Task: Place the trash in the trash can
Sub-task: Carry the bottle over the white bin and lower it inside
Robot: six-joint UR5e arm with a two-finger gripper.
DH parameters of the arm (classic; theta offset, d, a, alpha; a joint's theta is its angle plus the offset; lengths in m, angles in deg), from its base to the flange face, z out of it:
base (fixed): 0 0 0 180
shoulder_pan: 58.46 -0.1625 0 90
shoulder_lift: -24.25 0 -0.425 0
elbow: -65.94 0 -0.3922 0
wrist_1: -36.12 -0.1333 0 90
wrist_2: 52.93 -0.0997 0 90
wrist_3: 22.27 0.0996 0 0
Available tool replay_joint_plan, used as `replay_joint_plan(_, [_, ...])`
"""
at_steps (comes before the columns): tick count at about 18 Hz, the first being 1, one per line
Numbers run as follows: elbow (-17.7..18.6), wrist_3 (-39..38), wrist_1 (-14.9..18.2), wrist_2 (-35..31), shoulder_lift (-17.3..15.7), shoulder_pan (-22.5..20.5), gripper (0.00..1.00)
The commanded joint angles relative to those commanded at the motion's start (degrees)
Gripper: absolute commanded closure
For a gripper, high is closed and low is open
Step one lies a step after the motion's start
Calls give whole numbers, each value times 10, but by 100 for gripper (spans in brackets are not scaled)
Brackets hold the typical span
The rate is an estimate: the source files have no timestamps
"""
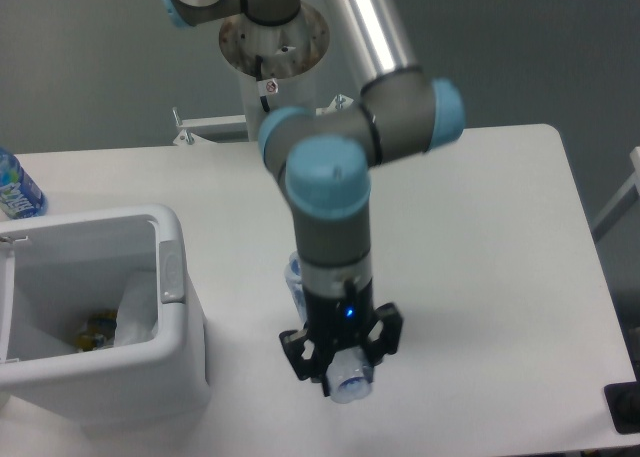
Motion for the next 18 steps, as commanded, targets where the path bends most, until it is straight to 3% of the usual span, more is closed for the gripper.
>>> replay_joint_plan(5, [-12, -76, -8, 85, -47, -24, 41])
replay_joint_plan(18, [-12, -93, -8, 111, -44, 53, 41])
